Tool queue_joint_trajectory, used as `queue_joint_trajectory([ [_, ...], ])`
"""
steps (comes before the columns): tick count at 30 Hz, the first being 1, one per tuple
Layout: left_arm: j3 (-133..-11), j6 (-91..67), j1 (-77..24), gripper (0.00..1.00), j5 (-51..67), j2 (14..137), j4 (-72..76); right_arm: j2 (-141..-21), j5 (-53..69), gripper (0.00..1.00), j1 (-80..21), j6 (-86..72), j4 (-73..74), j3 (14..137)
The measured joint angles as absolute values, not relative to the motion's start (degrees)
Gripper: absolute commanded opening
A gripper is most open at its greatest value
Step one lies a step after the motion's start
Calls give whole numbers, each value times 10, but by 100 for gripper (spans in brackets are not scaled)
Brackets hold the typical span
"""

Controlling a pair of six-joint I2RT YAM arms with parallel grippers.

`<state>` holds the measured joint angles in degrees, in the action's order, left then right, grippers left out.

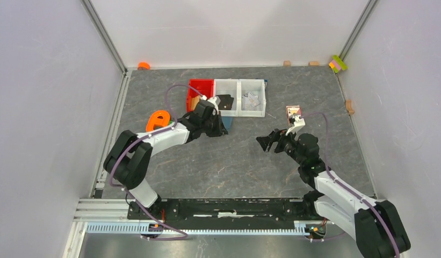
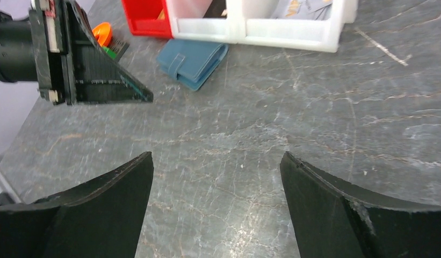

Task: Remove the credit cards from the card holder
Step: Open the card holder at the center of the board.

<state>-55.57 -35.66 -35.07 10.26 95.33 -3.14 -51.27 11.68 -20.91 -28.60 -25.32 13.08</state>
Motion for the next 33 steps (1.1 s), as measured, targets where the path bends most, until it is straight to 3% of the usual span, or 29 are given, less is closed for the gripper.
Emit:
queue_joint_trajectory([
  [2,-557,-342,-352,40,84,942,-43,-530,138,92,-209,-284,-261,132],
  [4,-557,-331,-349,48,57,939,-55,-543,148,92,-209,-282,-262,134],
  [12,-583,-298,-343,52,-31,965,-85,-581,157,89,-210,-280,-270,139],
  [21,-596,-293,-309,64,-70,993,-79,-586,159,89,-210,-281,-285,139],
  [25,-596,-293,-283,62,-65,1005,-62,-586,160,89,-210,-281,-287,139],
  [28,-609,-293,-266,54,-43,1037,-57,-586,160,89,-210,-281,-287,139],
  [30,-622,-294,-258,45,-17,1060,-56,-586,160,89,-210,-281,-287,139],
  [33,-633,-295,-255,23,19,1064,-53,-585,160,89,-210,-281,-287,139],
])
